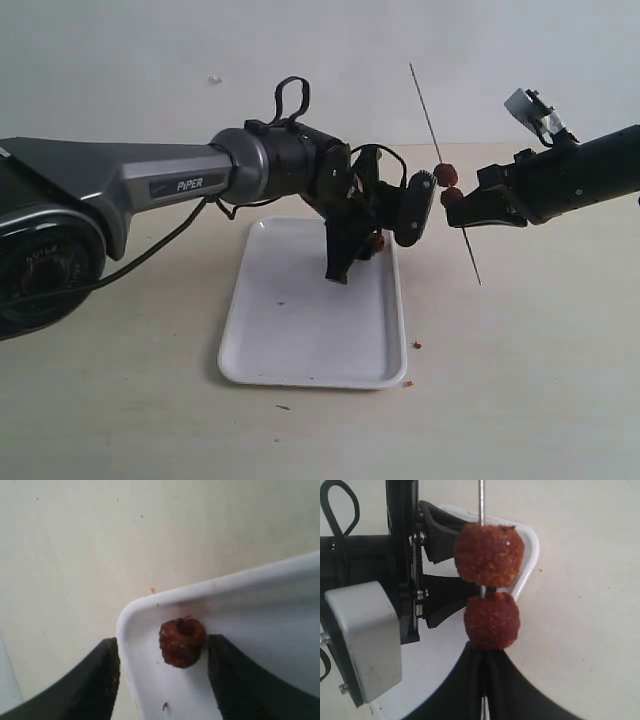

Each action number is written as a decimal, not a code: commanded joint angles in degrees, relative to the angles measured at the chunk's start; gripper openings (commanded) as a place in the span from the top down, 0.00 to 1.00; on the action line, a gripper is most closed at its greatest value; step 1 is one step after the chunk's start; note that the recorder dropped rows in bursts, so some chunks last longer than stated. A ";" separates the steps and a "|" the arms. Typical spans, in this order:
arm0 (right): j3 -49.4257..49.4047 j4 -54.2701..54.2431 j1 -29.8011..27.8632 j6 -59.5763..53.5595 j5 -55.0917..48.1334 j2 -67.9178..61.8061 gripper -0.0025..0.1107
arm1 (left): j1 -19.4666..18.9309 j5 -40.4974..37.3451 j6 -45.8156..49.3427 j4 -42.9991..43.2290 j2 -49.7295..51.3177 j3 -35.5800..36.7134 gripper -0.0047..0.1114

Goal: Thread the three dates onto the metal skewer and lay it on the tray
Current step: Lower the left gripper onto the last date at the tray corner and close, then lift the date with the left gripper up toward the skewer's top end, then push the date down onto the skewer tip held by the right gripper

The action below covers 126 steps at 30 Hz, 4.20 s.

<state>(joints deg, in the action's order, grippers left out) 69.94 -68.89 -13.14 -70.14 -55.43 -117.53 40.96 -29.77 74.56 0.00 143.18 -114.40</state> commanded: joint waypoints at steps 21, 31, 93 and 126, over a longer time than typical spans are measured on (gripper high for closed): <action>0.15 -0.43 -0.20 -0.25 -0.04 0.70 0.98 | 0.43 -1.46 -0.12 -0.74 1.64 -0.18 0.65; 0.15 -0.56 -0.20 -0.25 -0.04 0.70 0.98 | 0.43 -1.57 -1.55 -0.74 1.64 -0.18 0.71; -5.62 4.01 -0.20 -5.22 -14.53 0.70 0.98 | -16.85 -1.15 -58.32 -73.30 -9.10 -0.18 0.72; -5.62 1.50 -0.20 -6.76 -14.53 0.70 0.98 | -14.33 1.53 -57.78 -72.34 -9.10 -0.18 0.72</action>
<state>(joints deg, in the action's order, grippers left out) 64.42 -66.47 -13.14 -75.93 -69.19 -117.53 26.53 -29.48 16.29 -72.82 134.77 -114.62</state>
